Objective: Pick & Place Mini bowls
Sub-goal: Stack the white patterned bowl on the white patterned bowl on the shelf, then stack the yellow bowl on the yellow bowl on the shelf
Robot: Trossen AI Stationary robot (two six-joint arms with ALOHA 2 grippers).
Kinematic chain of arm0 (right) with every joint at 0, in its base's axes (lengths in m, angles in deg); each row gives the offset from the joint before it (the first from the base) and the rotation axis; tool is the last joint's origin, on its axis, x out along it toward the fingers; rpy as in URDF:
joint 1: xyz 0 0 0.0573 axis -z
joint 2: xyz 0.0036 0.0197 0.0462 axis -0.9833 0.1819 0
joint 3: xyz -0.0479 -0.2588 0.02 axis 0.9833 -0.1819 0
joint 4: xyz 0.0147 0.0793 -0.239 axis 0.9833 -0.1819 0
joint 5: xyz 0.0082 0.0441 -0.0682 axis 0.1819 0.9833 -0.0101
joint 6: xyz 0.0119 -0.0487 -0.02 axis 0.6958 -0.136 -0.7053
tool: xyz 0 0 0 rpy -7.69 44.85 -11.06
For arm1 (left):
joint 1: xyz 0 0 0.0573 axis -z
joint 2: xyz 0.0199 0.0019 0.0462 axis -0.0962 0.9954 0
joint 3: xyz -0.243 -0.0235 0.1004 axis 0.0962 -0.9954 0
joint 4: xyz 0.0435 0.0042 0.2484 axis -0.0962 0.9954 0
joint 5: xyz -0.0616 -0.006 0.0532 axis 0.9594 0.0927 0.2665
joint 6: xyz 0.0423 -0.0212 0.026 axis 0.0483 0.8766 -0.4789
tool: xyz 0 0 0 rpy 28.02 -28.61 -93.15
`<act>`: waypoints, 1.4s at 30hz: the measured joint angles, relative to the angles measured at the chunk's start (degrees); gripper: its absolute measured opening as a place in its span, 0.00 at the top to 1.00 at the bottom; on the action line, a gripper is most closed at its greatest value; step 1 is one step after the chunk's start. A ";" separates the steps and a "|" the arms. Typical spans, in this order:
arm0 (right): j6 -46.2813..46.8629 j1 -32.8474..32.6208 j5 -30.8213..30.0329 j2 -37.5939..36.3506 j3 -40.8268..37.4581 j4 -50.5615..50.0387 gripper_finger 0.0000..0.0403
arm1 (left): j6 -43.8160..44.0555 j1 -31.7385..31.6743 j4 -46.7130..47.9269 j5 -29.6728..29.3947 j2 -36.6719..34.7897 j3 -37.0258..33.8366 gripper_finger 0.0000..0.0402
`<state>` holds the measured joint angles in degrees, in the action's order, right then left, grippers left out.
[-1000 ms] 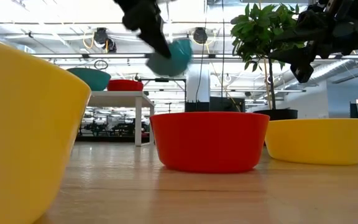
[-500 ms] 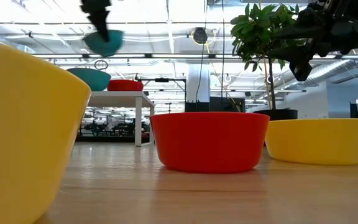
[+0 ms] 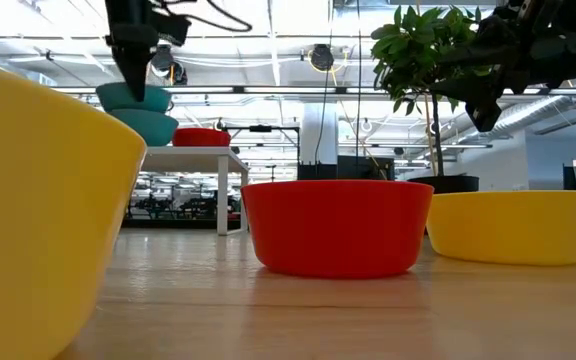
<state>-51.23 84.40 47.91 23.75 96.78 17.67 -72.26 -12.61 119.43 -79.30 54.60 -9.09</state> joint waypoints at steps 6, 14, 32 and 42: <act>0.40 0.00 0.00 0.00 0.00 0.00 0.59 | -1.26 -1.02 -2.26 -0.06 -0.02 -2.61 0.93; 0.43 0.00 0.00 0.00 0.02 0.00 0.59 | -3.15 -0.98 -6.15 0.99 0.02 -3.60 0.96; 0.44 0.00 0.02 -0.01 0.07 0.00 0.59 | 2.07 -0.75 -6.75 -1.49 -0.20 0.16 0.66; 0.43 0.00 0.02 -0.02 0.07 -0.02 0.59 | 12.47 4.98 -9.84 9.91 -0.20 8.13 0.49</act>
<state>-50.80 84.40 47.93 23.73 96.84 17.66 -59.79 -7.63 109.59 -69.39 54.40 -0.95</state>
